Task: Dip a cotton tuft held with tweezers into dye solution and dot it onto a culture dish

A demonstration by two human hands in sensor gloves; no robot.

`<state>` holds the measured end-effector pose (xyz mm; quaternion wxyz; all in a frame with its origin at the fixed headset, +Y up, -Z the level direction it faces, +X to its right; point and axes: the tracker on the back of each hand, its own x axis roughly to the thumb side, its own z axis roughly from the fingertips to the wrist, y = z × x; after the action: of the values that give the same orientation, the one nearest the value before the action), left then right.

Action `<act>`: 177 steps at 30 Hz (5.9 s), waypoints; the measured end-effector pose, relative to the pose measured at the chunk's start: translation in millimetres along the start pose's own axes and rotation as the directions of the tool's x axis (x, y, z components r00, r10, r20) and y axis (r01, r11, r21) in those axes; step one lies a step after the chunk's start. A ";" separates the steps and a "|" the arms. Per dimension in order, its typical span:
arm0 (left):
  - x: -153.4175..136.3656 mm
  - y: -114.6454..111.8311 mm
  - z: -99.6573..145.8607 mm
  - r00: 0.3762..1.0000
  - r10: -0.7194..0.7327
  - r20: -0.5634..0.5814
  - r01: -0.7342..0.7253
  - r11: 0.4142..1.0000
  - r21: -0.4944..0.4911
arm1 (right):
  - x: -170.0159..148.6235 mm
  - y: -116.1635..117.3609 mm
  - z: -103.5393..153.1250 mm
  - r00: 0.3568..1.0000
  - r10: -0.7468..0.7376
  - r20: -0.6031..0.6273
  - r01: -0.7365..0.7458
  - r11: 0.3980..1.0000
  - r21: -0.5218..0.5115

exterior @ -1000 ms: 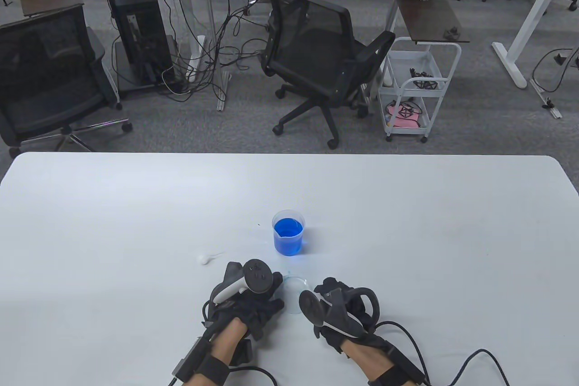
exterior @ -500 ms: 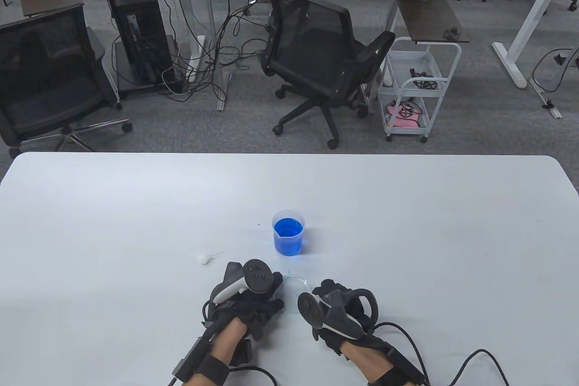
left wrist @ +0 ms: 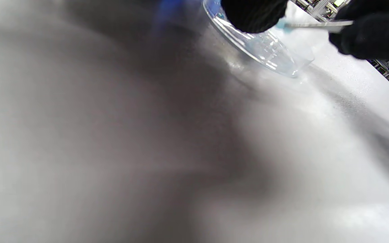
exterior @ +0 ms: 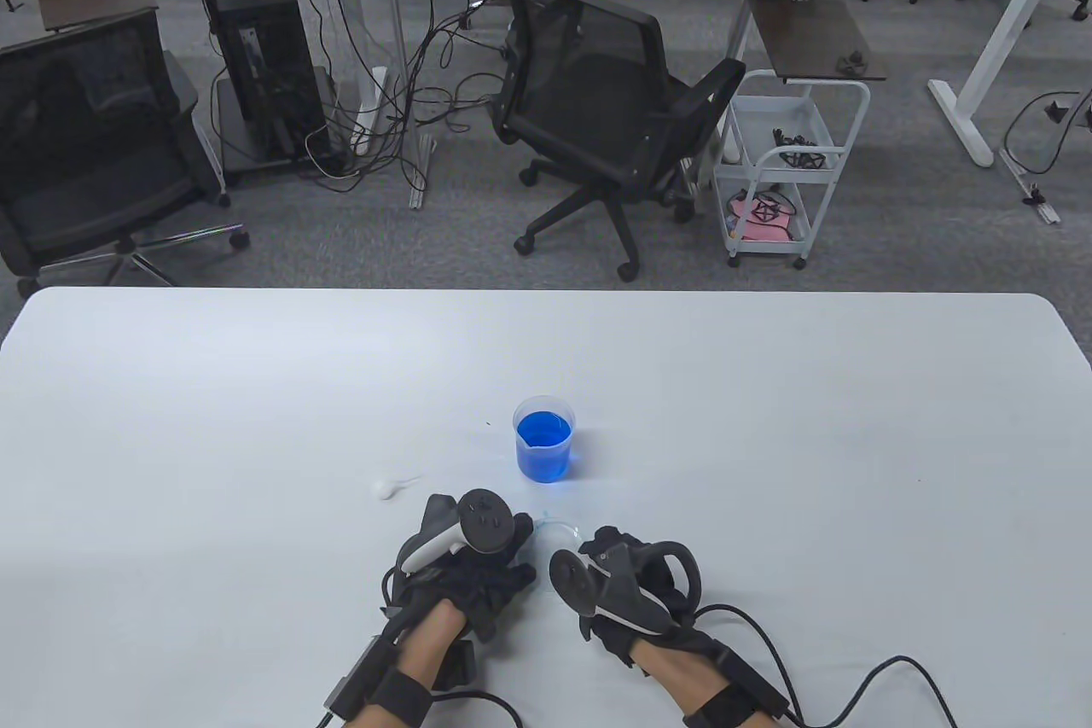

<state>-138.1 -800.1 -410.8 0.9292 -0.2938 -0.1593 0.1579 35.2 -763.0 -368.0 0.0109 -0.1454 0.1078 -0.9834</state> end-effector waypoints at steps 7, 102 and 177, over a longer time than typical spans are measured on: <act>0.9 -0.8 0.3 1.000 -0.003 0.000 0.003 1.000 0.001 | 3.2 12.8 -9.8 1.000 0.031 0.001 -0.031 0.999 0.027; 0.0 -0.5 1.0 1.000 0.006 -0.003 -0.006 1.000 -0.002 | -0.3 4.0 0.2 1.000 0.005 0.004 -0.005 1.000 -0.007; 0.8 -1.5 0.3 1.000 0.006 -0.001 -0.006 1.000 -0.006 | -13.0 10.8 -15.8 0.997 0.033 -0.071 -0.034 0.999 -0.018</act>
<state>-137.2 -800.8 -409.5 0.9279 -0.2973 -0.1583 0.1599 43.0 -769.5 -388.8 0.0223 -0.1087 0.1199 -0.9866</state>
